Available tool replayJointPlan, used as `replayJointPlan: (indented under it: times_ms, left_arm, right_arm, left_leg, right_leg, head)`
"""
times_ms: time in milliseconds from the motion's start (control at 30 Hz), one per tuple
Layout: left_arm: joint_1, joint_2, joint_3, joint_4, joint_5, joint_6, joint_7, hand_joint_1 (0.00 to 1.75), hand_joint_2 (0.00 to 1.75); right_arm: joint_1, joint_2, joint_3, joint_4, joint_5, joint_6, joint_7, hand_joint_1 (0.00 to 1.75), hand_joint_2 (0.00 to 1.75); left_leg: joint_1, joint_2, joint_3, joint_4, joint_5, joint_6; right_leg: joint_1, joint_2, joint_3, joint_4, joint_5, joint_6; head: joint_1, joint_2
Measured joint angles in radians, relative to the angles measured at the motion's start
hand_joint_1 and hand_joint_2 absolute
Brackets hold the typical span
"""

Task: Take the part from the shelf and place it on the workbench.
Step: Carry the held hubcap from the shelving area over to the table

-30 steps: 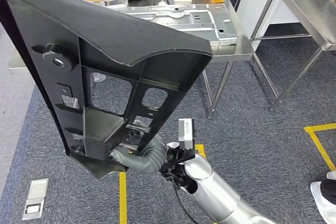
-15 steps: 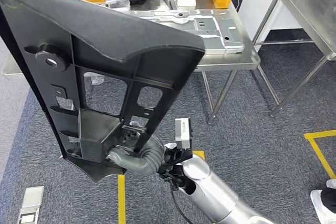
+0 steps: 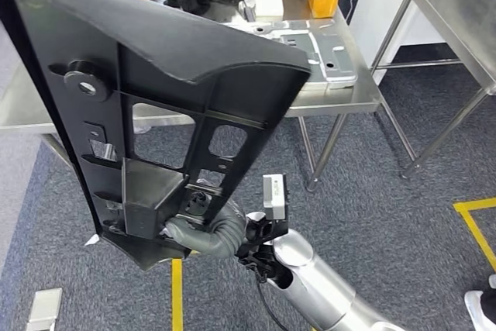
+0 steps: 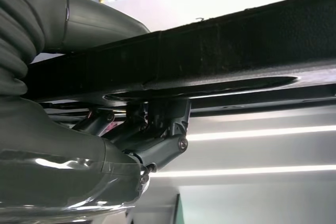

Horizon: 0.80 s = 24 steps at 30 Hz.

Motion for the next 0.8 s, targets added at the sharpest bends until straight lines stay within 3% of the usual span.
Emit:
replayJointPlan:
  times_ms: [100, 133, 167, 200, 267, 300, 333, 467, 533, 633, 667, 700, 767, 800]
  left_arm:
    - [0.001, 0.001, 0.0, 0.0, 0.0, 0.0, 0.0, 0.0, 1.75]
    - [0.003, 0.002, 0.0, 0.0, 0.0, 0.0, 0.0, 0.0, 1.75]
    - [0.004, 0.002, 0.0, 0.0, 0.0, 0.0, 0.001, 0.0, 1.75]
    - [0.005, 0.002, 0.0, 0.0, 0.0, 0.0, 0.001, 0.0, 1.75]
    - [0.004, 0.003, 0.0, 0.0, 0.0, 0.0, 0.0, 0.0, 1.75]
    - [0.004, 0.003, 0.0, 0.0, 0.0, 0.0, 0.0, 0.0, 1.75]
    - [0.004, 0.003, 0.0, 0.0, 0.0, 0.0, 0.0, 0.0, 1.75]
    - [0.006, 0.002, 0.0, 0.0, 0.0, 0.001, 0.001, 0.0, 1.75]
    - [0.005, 0.002, 0.0, 0.0, 0.0, 0.001, 0.0, 0.0, 1.75]
    - [0.005, 0.002, 0.0, 0.0, 0.0, 0.001, 0.0, 0.0, 1.75]
    - [0.005, 0.002, 0.0, 0.0, 0.0, 0.001, 0.0, 0.0, 1.75]
    - [0.006, 0.002, 0.0, 0.0, 0.0, 0.001, 0.0, 0.0, 1.75]
    - [0.006, 0.0, 0.0, 0.0, 0.0, 0.001, 0.0, 0.0, 1.75]
    - [0.005, -0.001, 0.0, 0.0, 0.0, 0.001, 0.0, 0.0, 1.75]
  right_arm:
    - [0.0, 0.0, 0.0, -0.004, 0.002, 0.0, 0.001, 1.75, 1.75]
    - [0.002, 0.0, 0.001, -0.004, 0.002, 0.0, 0.001, 1.75, 1.75]
    - [0.003, 0.0, 0.001, -0.004, 0.003, 0.0, 0.002, 1.75, 1.75]
    - [0.003, 0.0, 0.002, -0.004, 0.003, 0.0, 0.002, 1.75, 1.75]
    - [0.002, -0.001, 0.003, -0.004, 0.004, 0.0, 0.002, 1.75, 1.75]
    - [0.001, -0.001, 0.003, -0.004, 0.004, 0.0, 0.002, 1.75, 1.75]
    - [0.0, -0.001, 0.004, -0.004, 0.004, 0.0, 0.002, 1.75, 1.75]
    - [-0.003, -0.002, 0.005, -0.005, 0.005, -0.001, 0.003, 1.75, 1.75]
    - [-0.006, -0.003, 0.005, -0.007, 0.005, -0.002, 0.002, 1.75, 1.75]
    - [-0.003, -0.006, 0.006, -0.007, 0.005, -0.001, 0.002, 1.75, 1.75]
    - [-0.002, -0.008, 0.007, -0.006, 0.005, -0.001, 0.002, 1.75, 1.75]
    - [0.0, -0.009, 0.007, -0.006, 0.005, -0.001, 0.002, 1.75, 1.75]
    - [-0.001, -0.01, 0.007, -0.006, 0.005, -0.001, 0.002, 1.75, 1.75]
    - [-0.002, -0.011, 0.007, -0.006, 0.005, -0.001, 0.002, 1.75, 1.75]
  left_leg:
    - [-0.001, 0.0, -0.106, 0.176, -0.071, -0.007]
    - [-0.001, 0.0, -0.137, 0.212, -0.08, -0.009]
    - [-0.001, 0.0, -0.152, 0.215, -0.068, -0.011]
    - [0.0, 0.0, -0.15, 0.181, -0.032, -0.012]
    - [0.0, 0.0, -0.114, 0.059, 0.058, -0.013]
    - [-0.002, 0.001, -0.098, 0.009, 0.08, -0.01]
    - [-0.004, 0.001, -0.09, -0.019, 0.089, -0.004]
    - [-0.005, 0.0, -0.079, -0.03, 0.076, 0.022]
    - [-0.001, -0.001, -0.065, -0.035, 0.07, 0.03]
    - [-0.001, -0.002, -0.048, -0.037, 0.054, 0.035]
    - [-0.002, -0.003, -0.041, -0.037, 0.047, 0.035]
    - [-0.003, -0.004, -0.03, -0.037, 0.04, 0.035]
    - [-0.006, -0.005, -0.007, -0.039, 0.023, 0.033]
    - [-0.007, -0.006, 0.002, -0.042, 0.017, 0.03]
  right_leg:
    - [-0.001, 0.001, 0.021, -0.005, -0.015, -0.008]
    - [0.0, 0.002, 0.027, -0.005, -0.021, -0.008]
    - [0.0, 0.004, 0.035, -0.005, -0.028, -0.008]
    - [-0.001, 0.005, 0.046, -0.004, -0.036, -0.006]
    - [-0.002, 0.006, 0.071, -0.003, -0.054, 0.002]
    - [-0.001, 0.006, 0.078, 0.0, -0.063, 0.008]
    - [0.0, 0.005, 0.082, 0.003, -0.071, 0.014]
    - [0.001, 0.004, 0.082, 0.025, -0.092, 0.036]
    - [-0.003, 0.003, 0.037, 0.113, -0.12, 0.047]
    - [-0.008, 0.002, -0.087, 0.298, -0.181, 0.057]
    - [-0.008, 0.002, -0.109, 0.313, -0.176, 0.057]
    - [-0.007, 0.002, -0.111, 0.288, -0.148, 0.054]
    - [-0.001, 0.002, -0.076, 0.159, -0.05, 0.037]
    - [0.005, 0.002, -0.057, 0.099, -0.018, 0.025]
  head:
    - [0.0, 0.0]
    - [0.0, 0.0]
    - [0.0, 0.0]
    - [0.0, 0.0]
    - [0.0, 0.0]
    - [0.0, 0.0]
    - [0.0, 0.0]
    - [0.002, 0.0]
    - [0.003, 0.0]
    - [0.003, 0.0]
    - [0.003, 0.0]
    - [0.003, 0.0]
    - [0.003, 0.0]
    - [0.003, 0.0]
